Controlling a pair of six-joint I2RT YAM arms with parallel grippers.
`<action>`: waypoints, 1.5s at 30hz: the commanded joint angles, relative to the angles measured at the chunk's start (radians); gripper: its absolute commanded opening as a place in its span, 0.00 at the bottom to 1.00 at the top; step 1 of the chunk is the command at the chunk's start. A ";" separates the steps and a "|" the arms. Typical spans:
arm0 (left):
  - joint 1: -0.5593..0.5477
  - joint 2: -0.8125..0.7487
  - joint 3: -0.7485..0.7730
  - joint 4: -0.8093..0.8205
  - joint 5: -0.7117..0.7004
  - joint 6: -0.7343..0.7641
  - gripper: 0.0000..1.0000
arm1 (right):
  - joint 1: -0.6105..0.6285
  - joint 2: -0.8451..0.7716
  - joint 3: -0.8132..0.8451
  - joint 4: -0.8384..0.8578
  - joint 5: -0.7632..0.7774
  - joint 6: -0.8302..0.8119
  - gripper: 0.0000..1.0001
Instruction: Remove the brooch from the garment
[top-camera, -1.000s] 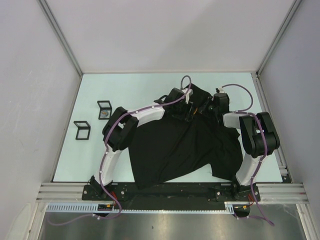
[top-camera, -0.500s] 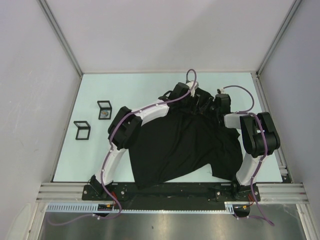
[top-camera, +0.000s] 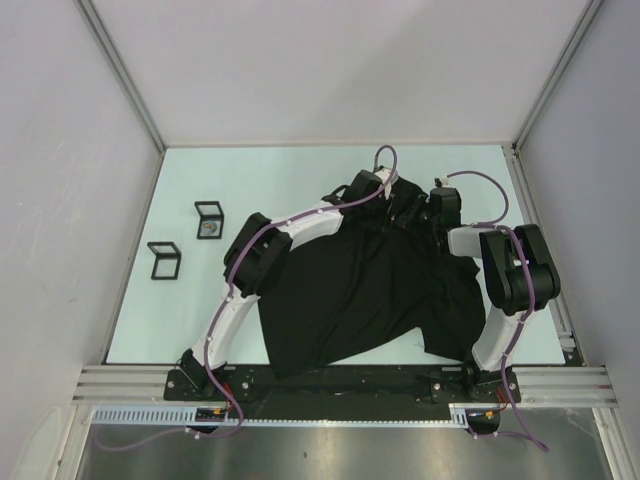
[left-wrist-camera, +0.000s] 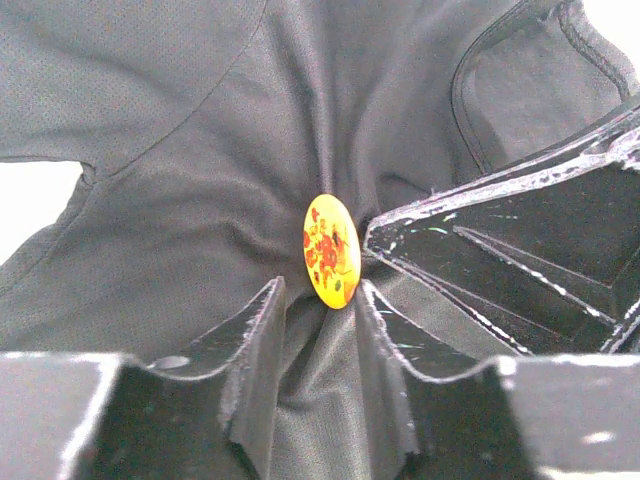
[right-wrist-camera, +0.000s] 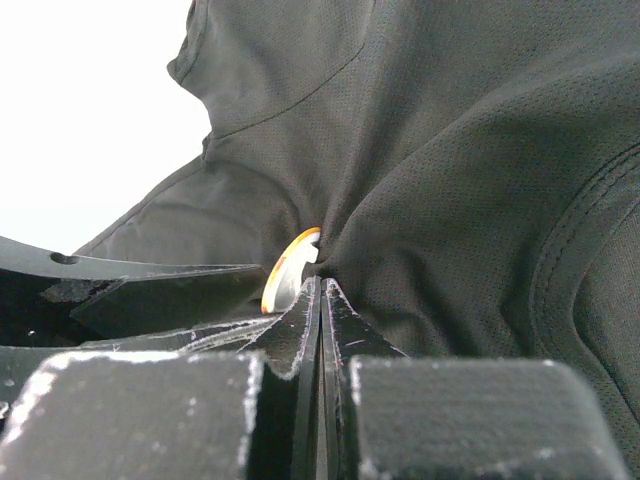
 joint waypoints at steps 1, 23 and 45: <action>-0.005 -0.006 0.044 0.021 -0.021 0.007 0.35 | 0.007 -0.017 0.003 0.033 0.016 -0.002 0.01; -0.005 -0.016 0.049 0.054 -0.010 -0.012 0.33 | 0.008 -0.009 0.006 0.040 0.039 -0.018 0.00; -0.006 0.023 0.099 0.019 0.008 -0.007 0.31 | 0.011 0.008 0.023 0.020 0.039 -0.021 0.00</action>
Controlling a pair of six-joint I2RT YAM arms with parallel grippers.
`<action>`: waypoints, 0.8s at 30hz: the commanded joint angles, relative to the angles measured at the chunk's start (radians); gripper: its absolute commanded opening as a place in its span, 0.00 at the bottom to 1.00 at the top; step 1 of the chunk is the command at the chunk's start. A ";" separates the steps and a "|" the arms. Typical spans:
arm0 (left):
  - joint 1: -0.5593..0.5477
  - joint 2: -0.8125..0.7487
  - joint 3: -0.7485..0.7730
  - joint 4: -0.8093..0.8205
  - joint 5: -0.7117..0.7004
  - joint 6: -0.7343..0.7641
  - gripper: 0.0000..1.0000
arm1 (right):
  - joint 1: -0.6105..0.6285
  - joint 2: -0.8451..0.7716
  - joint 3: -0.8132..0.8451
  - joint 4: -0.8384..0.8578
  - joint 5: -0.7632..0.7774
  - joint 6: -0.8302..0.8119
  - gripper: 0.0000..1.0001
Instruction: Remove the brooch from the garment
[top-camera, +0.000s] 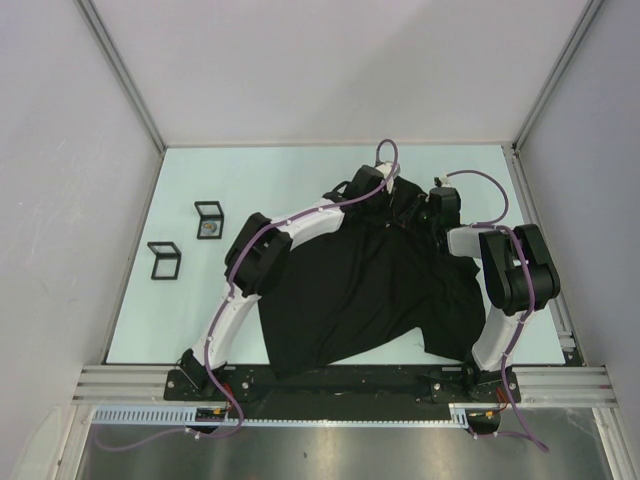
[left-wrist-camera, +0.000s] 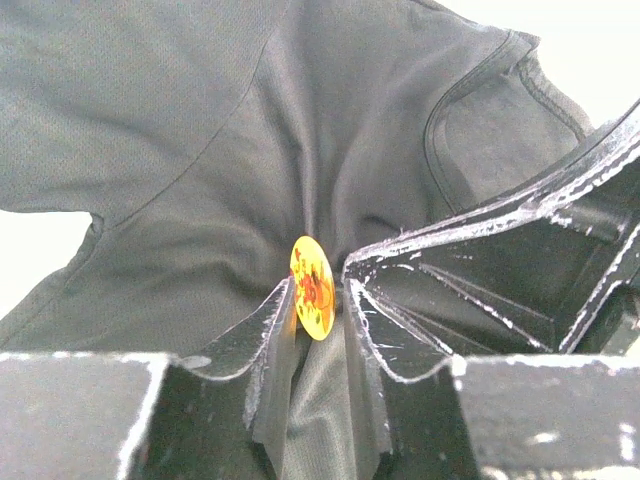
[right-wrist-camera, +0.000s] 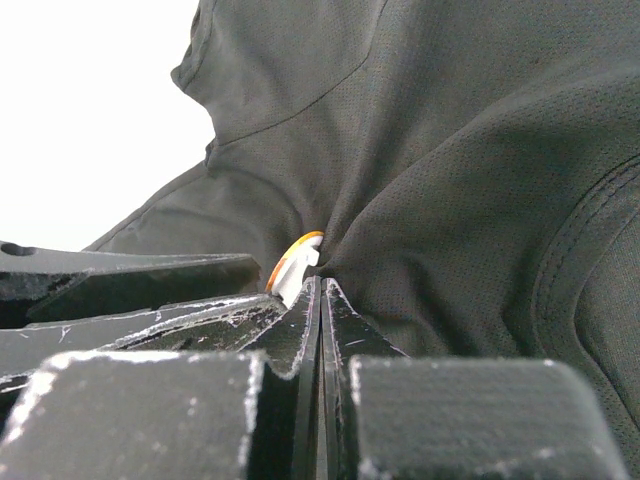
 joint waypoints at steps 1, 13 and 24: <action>-0.006 0.016 0.054 -0.010 0.010 0.006 0.31 | 0.005 0.007 0.023 0.007 0.021 -0.012 0.00; -0.006 0.012 0.061 -0.024 -0.006 0.012 0.13 | 0.009 0.021 0.035 0.004 0.022 -0.015 0.00; -0.006 -0.031 0.029 0.005 -0.030 -0.001 0.41 | 0.014 0.030 0.049 -0.008 0.018 -0.021 0.00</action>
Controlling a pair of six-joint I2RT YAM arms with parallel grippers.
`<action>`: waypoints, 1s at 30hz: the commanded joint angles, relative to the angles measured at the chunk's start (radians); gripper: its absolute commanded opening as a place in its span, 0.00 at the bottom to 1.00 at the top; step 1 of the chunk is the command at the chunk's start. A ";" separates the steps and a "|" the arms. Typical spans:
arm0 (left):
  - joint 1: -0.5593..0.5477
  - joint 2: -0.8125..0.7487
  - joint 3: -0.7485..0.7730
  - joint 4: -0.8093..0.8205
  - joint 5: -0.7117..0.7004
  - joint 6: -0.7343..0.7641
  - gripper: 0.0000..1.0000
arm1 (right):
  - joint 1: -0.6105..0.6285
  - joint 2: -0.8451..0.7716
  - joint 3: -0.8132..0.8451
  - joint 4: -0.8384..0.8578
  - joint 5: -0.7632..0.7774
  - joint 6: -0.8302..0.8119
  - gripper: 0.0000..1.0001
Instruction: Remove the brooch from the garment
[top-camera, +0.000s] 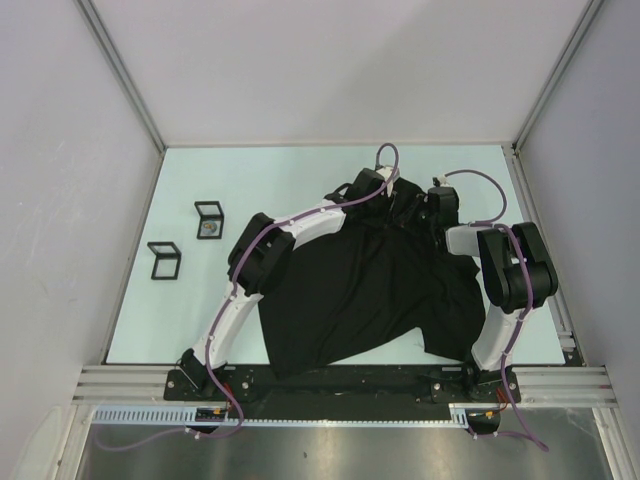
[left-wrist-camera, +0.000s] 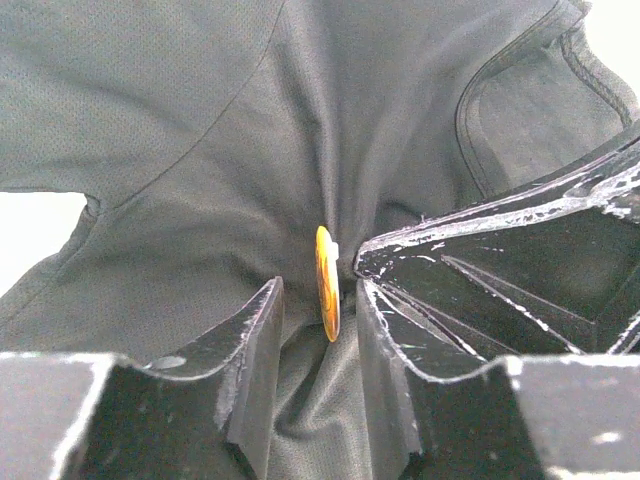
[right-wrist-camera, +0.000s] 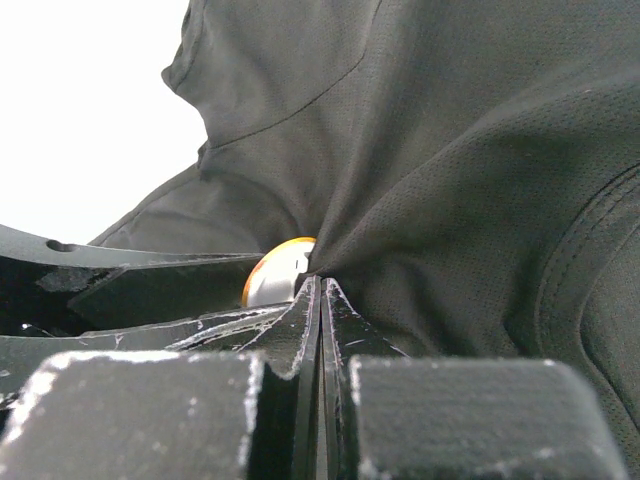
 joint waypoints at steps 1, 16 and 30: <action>-0.006 -0.066 0.007 0.041 -0.019 -0.001 0.42 | 0.005 0.012 0.031 0.004 0.013 -0.019 0.00; -0.003 -0.108 -0.043 0.077 -0.022 -0.013 0.44 | 0.005 0.012 0.031 0.008 0.007 -0.020 0.00; 0.014 -0.123 -0.085 0.124 0.018 -0.053 0.40 | 0.005 0.015 0.033 0.008 -0.001 -0.023 0.00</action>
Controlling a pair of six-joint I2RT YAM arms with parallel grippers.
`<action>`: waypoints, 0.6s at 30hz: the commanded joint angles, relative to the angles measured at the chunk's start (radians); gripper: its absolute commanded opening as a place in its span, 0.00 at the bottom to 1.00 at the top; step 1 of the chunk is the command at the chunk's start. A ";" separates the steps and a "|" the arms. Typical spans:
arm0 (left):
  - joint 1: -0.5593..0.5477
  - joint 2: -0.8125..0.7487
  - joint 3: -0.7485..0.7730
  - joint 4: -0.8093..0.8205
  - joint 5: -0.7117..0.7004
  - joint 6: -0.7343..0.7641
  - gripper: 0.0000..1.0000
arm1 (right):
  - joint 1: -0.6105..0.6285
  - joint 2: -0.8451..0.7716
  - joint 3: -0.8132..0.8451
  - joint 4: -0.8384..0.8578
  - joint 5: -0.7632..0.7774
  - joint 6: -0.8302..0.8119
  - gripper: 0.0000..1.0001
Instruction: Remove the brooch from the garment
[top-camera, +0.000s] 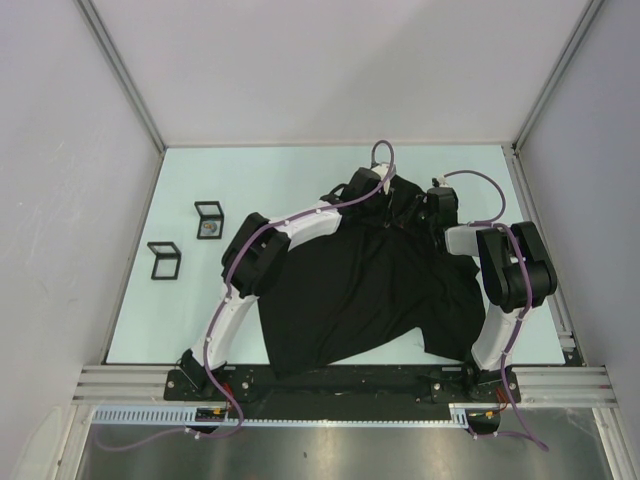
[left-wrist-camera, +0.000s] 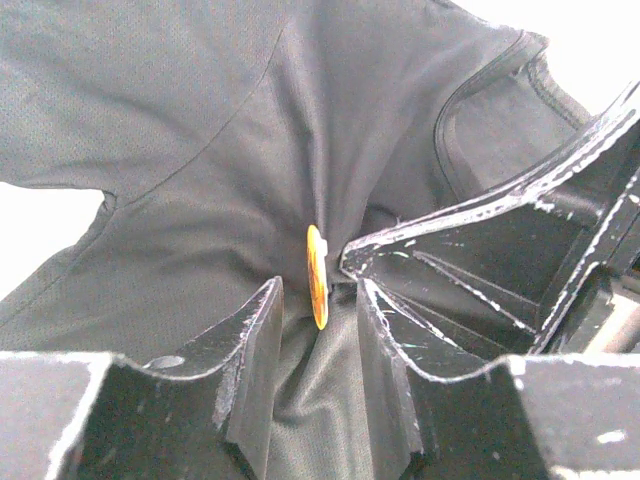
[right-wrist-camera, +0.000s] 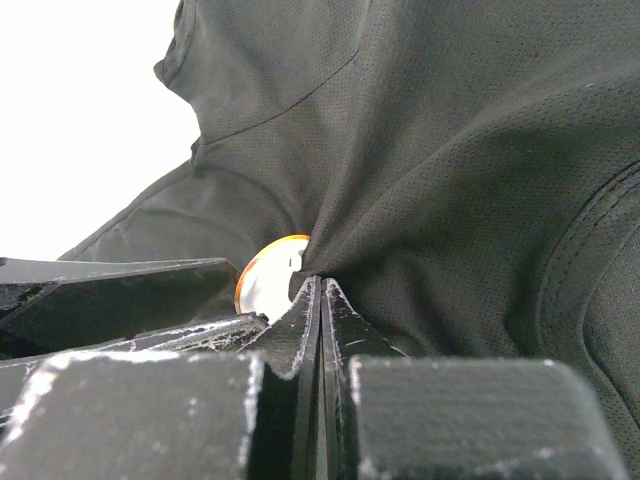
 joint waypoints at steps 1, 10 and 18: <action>0.007 -0.060 0.003 0.043 0.026 -0.023 0.40 | 0.002 0.005 0.031 0.010 -0.003 -0.020 0.00; 0.007 -0.015 0.046 0.011 0.023 -0.016 0.33 | 0.002 0.005 0.033 0.012 -0.004 -0.022 0.00; 0.007 0.002 0.069 -0.006 0.020 -0.012 0.29 | 0.004 0.007 0.033 0.010 -0.003 -0.022 0.00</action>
